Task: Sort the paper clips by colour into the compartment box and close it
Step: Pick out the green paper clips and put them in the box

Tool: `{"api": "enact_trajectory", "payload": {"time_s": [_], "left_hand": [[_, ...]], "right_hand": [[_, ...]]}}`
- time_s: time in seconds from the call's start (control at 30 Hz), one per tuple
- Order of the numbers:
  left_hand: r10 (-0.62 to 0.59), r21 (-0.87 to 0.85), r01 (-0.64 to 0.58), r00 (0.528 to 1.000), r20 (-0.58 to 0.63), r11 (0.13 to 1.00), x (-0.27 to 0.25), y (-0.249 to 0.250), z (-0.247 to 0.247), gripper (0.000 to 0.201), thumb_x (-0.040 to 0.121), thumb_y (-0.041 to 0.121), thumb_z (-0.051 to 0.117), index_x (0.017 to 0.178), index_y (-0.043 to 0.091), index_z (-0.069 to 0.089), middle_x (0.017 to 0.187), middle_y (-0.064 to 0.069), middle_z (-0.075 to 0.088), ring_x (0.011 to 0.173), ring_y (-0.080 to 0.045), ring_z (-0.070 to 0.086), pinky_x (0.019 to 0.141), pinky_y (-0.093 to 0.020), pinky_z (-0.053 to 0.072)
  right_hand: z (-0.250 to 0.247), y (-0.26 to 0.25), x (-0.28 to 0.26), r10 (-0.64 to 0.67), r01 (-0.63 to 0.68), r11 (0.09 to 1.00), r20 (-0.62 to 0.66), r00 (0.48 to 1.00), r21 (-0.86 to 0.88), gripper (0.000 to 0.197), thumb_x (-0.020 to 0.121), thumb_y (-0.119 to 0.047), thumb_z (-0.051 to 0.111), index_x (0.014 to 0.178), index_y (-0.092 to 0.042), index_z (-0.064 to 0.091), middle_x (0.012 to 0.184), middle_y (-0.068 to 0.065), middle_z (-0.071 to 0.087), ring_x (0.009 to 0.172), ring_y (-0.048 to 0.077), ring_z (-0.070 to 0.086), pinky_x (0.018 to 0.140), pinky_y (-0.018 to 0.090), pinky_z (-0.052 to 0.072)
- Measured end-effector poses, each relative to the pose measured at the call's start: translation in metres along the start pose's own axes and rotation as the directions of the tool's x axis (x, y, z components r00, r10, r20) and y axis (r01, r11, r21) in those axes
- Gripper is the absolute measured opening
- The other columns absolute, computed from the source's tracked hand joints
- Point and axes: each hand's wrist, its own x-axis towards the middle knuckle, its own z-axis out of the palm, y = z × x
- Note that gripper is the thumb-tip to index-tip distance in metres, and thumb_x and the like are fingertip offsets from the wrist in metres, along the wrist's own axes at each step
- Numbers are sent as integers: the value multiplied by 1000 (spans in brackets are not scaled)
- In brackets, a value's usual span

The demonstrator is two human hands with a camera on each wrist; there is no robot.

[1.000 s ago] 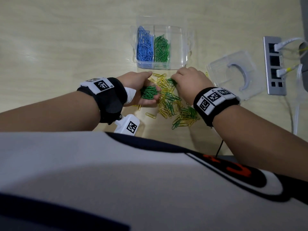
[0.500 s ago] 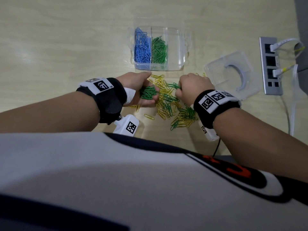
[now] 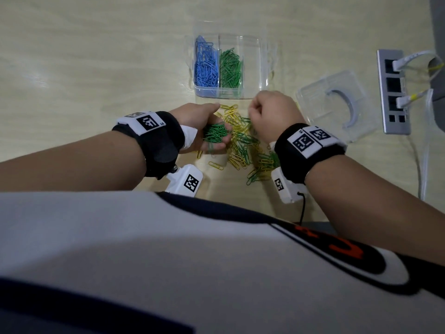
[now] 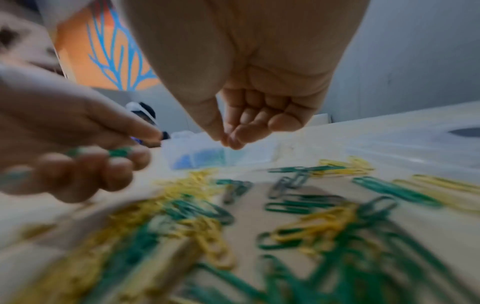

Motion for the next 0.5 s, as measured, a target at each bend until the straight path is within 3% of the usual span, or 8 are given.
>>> {"api": "enact_trajectory", "payload": {"time_s": [0.07, 0.2, 0.37, 0.5], "left_hand": [[-1, 1, 1, 1000, 10, 1000, -2, -1, -2, 55, 101, 44, 30, 79, 4, 60, 60, -11, 61, 58, -19, 58, 66, -29, 56], [-1, -18, 1, 1000, -8, 1000, -2, -3, -5, 53, 101, 43, 31, 81, 3, 60, 69, -12, 61, 56, -18, 60, 60, -28, 57], [-4, -25, 4, 1000, 1, 1000, -2, -3, -7, 54, 101, 44, 30, 81, 3, 60, 71, -13, 60, 59, -18, 59, 58, -27, 57], [2, -24, -2, 1000, -8, 1000, -2, -2, -6, 54, 101, 43, 31, 82, 2, 60, 72, -13, 59, 58, -18, 59, 59, -27, 57]], "right_hand": [[0, 13, 8, 66, -64, 994, 22, 998, -85, 21, 96, -20, 45, 102, -12, 62, 103, 8, 58, 91, 24, 57, 78, 33, 45], [5, 16, 16, 22, -1, 991, 155, 988, -132, 23, 91, -27, 58, 109, -15, 65, 112, 8, 59, 100, 26, 57, 86, 32, 45], [15, 7, 17, -39, 82, 964, 170, 985, -252, 17, 89, -21, 59, 100, -11, 68, 105, 12, 63, 93, 30, 61, 84, 37, 52], [12, 6, 16, 44, 32, 956, 249, 968, -293, 18, 85, -25, 55, 96, -13, 64, 101, 9, 62, 86, 29, 60, 82, 40, 53]]}}
